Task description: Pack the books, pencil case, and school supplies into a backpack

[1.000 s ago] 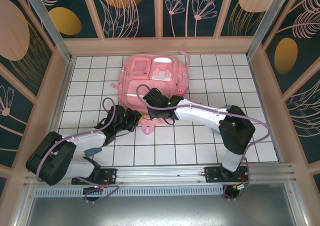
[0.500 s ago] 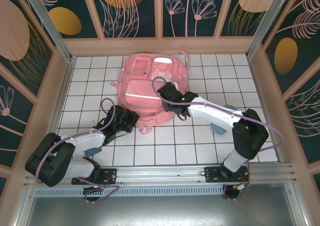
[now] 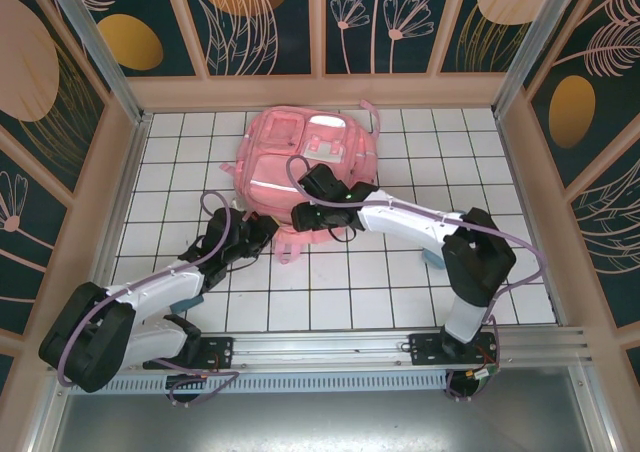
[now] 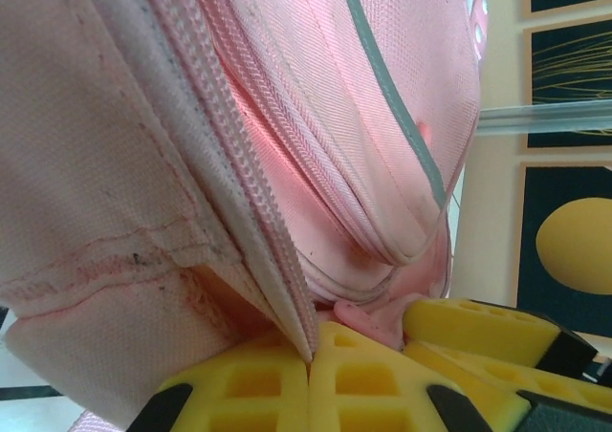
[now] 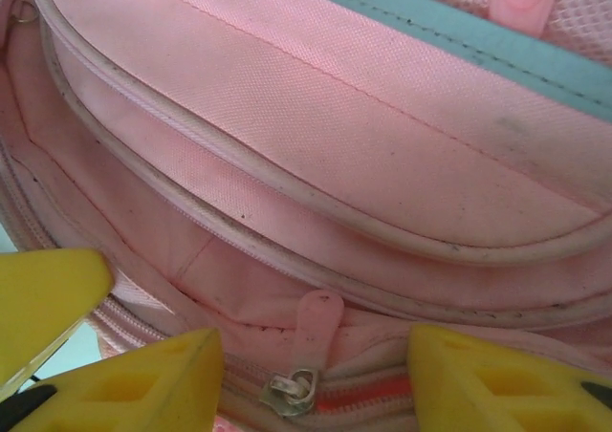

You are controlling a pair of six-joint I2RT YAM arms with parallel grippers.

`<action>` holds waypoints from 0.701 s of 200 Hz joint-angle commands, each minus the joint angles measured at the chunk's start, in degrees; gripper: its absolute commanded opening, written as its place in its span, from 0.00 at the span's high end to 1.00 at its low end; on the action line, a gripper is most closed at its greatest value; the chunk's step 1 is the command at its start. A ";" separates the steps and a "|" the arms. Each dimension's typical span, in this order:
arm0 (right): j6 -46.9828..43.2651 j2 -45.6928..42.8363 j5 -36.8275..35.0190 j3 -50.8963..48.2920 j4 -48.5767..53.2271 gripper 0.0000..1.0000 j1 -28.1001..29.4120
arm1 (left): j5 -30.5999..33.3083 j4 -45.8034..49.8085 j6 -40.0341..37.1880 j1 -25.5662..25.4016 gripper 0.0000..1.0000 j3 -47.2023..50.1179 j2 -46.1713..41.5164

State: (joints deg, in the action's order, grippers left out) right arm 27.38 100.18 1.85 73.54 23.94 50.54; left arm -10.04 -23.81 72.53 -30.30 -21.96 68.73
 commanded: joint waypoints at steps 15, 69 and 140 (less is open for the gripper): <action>7.14 1.90 13.78 -5.01 -8.01 0.46 -0.09 | 1.17 -13.19 -6.68 0.27 1.00 1.02 -2.20; 6.05 6.02 10.20 1.29 -2.15 0.67 -0.47 | 0.25 -16.69 -10.42 0.27 1.00 3.92 -0.29; 3.16 3.17 -9.32 3.83 6.44 0.95 1.31 | 5.05 -8.63 -10.55 0.28 1.00 2.74 0.25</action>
State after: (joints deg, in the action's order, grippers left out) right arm 31.35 106.98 2.72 77.41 24.69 51.35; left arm -8.34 -30.87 63.86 -30.00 -17.30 69.17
